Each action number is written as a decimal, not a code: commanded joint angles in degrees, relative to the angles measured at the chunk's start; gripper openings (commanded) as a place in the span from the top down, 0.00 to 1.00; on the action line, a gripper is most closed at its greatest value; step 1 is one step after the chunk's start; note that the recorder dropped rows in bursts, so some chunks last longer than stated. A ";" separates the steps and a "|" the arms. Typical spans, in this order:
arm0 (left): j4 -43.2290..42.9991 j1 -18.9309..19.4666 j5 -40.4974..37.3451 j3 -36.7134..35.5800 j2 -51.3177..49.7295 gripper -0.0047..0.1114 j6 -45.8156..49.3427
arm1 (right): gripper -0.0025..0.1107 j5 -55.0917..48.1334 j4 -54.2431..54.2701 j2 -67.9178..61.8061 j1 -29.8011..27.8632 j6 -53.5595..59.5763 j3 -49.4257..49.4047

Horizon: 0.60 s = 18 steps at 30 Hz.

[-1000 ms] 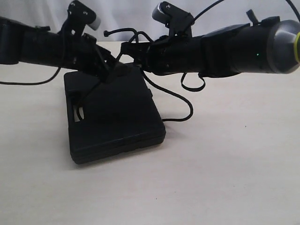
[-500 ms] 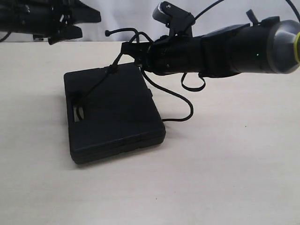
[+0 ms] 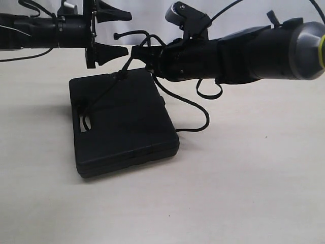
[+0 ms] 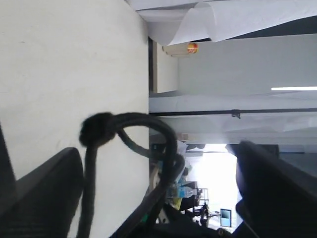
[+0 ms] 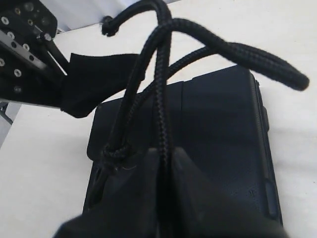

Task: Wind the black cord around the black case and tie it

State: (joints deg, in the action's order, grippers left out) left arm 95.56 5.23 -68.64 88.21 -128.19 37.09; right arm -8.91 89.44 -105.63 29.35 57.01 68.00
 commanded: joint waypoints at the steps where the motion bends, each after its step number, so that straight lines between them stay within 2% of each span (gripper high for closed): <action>1: 4.39 -2.34 2.14 0.60 0.11 0.29 2.08 | 0.94 -0.23 -0.31 0.15 -0.01 0.89 0.32; 4: 4.39 -3.67 5.44 0.60 -0.05 0.29 2.21 | 0.94 -0.23 -0.31 0.15 -0.01 0.89 0.32; 7: 4.39 -4.41 7.76 0.60 -0.03 0.41 2.52 | 0.94 -0.23 -0.31 0.15 -0.01 0.89 0.32; 12: 4.39 -4.56 9.03 0.60 -0.03 0.83 3.41 | 0.94 -0.23 -0.31 0.15 -0.01 0.89 0.32; 14: 4.39 -4.56 9.03 0.60 -0.03 0.95 3.41 | 0.94 -0.23 -0.31 0.15 -0.01 0.89 0.32; 18: 4.39 -4.56 7.59 0.60 -0.03 0.96 3.41 | 0.85 -0.36 -0.31 0.15 -0.01 0.78 0.32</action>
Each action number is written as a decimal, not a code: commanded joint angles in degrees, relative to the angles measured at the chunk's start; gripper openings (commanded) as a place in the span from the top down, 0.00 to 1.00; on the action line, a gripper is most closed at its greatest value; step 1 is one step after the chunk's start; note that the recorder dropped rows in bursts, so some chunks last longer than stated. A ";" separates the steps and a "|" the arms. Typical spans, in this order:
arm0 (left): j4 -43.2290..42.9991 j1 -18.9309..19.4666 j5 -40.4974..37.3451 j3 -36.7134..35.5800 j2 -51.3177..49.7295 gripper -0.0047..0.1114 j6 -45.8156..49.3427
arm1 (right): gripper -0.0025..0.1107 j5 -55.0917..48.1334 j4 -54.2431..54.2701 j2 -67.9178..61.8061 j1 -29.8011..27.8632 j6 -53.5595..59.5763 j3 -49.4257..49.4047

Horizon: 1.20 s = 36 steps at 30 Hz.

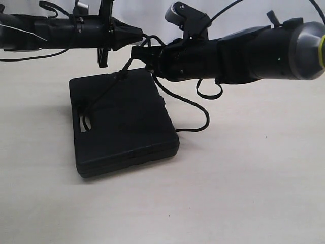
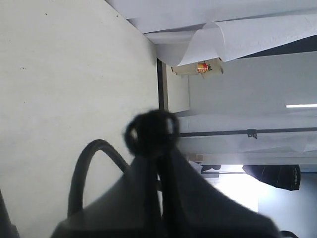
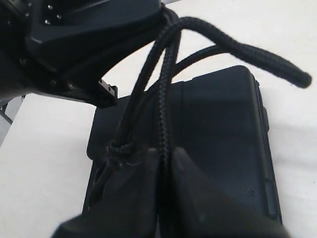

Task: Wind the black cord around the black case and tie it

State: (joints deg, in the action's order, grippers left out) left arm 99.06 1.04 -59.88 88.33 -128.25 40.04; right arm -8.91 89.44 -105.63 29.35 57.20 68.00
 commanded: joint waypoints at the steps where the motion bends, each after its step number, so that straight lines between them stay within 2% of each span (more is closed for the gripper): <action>1: 0.89 -0.27 -1.81 0.48 0.02 0.96 0.46 | 0.80 -0.36 -0.31 0.15 -0.01 0.59 0.32; 6: 0.89 0.19 -3.90 0.48 0.48 0.96 0.46 | 0.50 -3.86 -1.67 2.10 -0.01 0.59 0.21; 9: 0.89 0.93 -4.07 0.48 1.46 0.96 0.89 | 0.38 -6.05 -11.94 5.41 -0.10 -1.01 0.21; 11: 0.89 1.67 -3.95 0.48 2.58 0.96 1.67 | 0.38 -9.09 -25.40 7.90 -1.26 -8.96 0.21; 13: 0.89 2.41 -3.83 0.48 3.87 0.96 3.16 | 0.38 -14.09 -38.90 10.57 -3.41 -21.68 0.21; 16: 0.89 3.04 -3.83 0.48 5.70 0.96 5.74 | 0.38 -19.10 -54.42 14.39 -6.42 -34.50 0.21; 17: 0.89 3.04 -3.83 0.48 6.34 0.96 7.11 | 0.38 -18.97 -56.36 15.46 -7.30 -36.07 0.21; 22: 0.89 1.20 -5.58 0.48 8.14 0.96 12.51 | 0.39 -11.09 -57.35 19.70 -8.09 -33.71 2.13; 28: 0.89 -1.04 -9.55 2.72 8.25 0.96 14.27 | 0.51 -11.34 -57.35 15.77 -7.86 -29.56 4.61; 36: 0.89 -1.69 -10.09 3.73 8.25 0.96 14.27 | 0.51 -9.71 -56.18 5.87 -7.86 -16.37 4.61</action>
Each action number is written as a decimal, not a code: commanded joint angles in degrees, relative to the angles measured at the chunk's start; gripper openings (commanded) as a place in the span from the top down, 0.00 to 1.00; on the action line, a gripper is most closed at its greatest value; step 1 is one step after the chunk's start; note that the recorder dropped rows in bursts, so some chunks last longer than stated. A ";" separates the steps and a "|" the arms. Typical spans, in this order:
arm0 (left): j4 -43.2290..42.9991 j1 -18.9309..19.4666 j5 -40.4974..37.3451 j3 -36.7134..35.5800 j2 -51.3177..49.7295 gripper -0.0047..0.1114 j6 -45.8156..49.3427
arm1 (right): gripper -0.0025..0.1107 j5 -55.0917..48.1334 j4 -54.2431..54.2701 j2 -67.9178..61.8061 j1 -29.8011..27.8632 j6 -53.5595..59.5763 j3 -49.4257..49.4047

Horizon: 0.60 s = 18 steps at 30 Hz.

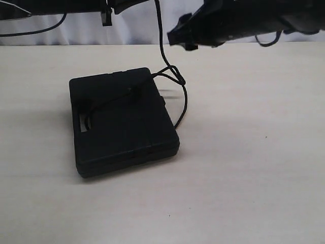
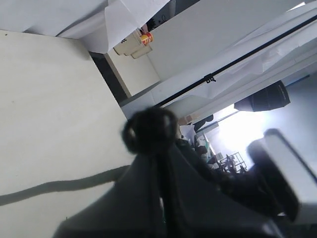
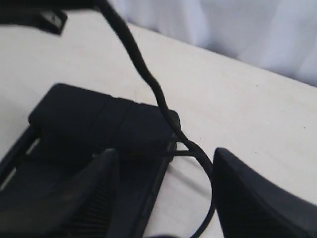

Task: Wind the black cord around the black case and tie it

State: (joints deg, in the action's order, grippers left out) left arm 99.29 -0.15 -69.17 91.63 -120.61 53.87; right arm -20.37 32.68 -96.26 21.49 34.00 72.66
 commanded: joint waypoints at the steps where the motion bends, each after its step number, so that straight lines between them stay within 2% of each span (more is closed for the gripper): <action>1: 0.65 -0.50 -0.80 0.44 0.61 0.96 0.44 | 0.51 2.05 1.87 -4.04 0.00 8.96 -0.05; 5: 0.65 -0.55 -0.80 0.44 0.61 0.96 0.44 | 0.51 2.05 10.52 -6.16 0.00 20.79 -0.05; 13: 0.65 -0.55 -0.80 0.44 0.61 0.96 0.47 | 0.51 6.02 36.17 -11.78 0.00 51.30 0.07; 16: 0.65 -0.55 -0.80 0.44 0.61 0.96 0.47 | 0.51 6.79 42.36 -13.81 0.00 58.54 1.27; 18: 0.34 -0.55 -0.80 0.44 0.61 0.96 0.47 | 0.51 7.05 43.97 -15.36 0.00 59.26 2.80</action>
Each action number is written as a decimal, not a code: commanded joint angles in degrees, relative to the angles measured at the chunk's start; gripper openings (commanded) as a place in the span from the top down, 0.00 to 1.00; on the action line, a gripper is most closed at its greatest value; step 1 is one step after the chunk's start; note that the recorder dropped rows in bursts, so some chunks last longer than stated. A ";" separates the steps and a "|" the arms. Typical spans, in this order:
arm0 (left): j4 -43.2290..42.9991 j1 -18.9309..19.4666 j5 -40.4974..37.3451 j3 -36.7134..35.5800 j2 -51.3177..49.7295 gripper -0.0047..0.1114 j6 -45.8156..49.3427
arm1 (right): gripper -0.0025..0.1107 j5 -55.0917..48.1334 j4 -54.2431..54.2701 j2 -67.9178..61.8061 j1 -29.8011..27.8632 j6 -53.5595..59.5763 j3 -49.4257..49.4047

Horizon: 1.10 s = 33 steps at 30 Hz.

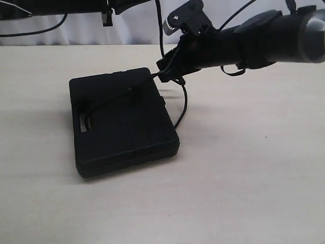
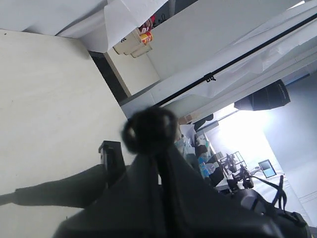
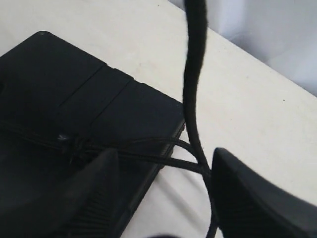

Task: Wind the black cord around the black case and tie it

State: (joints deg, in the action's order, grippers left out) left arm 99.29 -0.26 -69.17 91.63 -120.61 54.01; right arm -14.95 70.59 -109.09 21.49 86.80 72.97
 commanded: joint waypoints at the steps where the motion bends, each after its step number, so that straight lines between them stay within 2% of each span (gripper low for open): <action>1: 0.08 -0.43 -0.80 0.44 0.61 0.96 0.33 | 0.51 1.63 6.31 -3.41 0.00 6.46 3.49; 4: -0.08 -0.43 -0.80 0.44 0.61 0.96 0.33 | 0.53 1.52 6.31 -5.86 0.00 6.55 6.19; 6: -0.16 -0.43 -0.80 0.44 0.61 0.96 0.33 | 0.58 1.63 6.43 -7.06 0.00 6.41 7.43; 9: -0.30 -0.43 -0.80 0.44 0.61 0.96 0.33 | 0.74 1.64 6.50 -8.06 0.00 6.40 8.42; 11: -0.93 -0.43 -0.80 0.44 0.61 0.96 0.33 | 0.93 1.53 6.50 -8.06 0.00 5.65 8.50; 19: -3.33 -0.29 -0.80 0.44 0.61 0.94 -0.39 | 0.94 1.61 6.84 -4.69 -0.24 -3.52 8.92; 21: -3.41 -0.10 -0.80 0.53 0.73 0.88 -0.22 | 0.94 1.39 6.48 -3.10 -0.82 -4.78 8.92; 24: -5.92 0.43 -0.80 0.53 1.47 0.72 -0.22 | 0.94 1.39 6.02 0.07 -2.36 -8.36 8.65; 25: -8.11 0.90 -0.80 0.53 1.72 0.65 -0.22 | 0.94 1.39 5.37 1.17 -3.47 -10.21 8.19; 28: -17.47 2.55 -0.80 0.53 3.25 0.52 -0.22 | 0.94 -0.31 2.30 4.65 -6.85 -17.01 6.61; 31: -31.22 4.90 -0.80 0.53 4.86 0.50 -0.35 | 0.94 -3.85 -3.13 7.78 -11.29 -23.91 5.32; 33: -41.48 6.30 -0.80 0.53 5.61 0.50 -4.44 | 0.94 -6.36 -7.41 9.28 -13.75 -27.95 4.80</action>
State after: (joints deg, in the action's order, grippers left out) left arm 70.95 4.13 -69.43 91.72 -116.49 53.12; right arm -19.18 68.31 -103.06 11.27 65.03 78.27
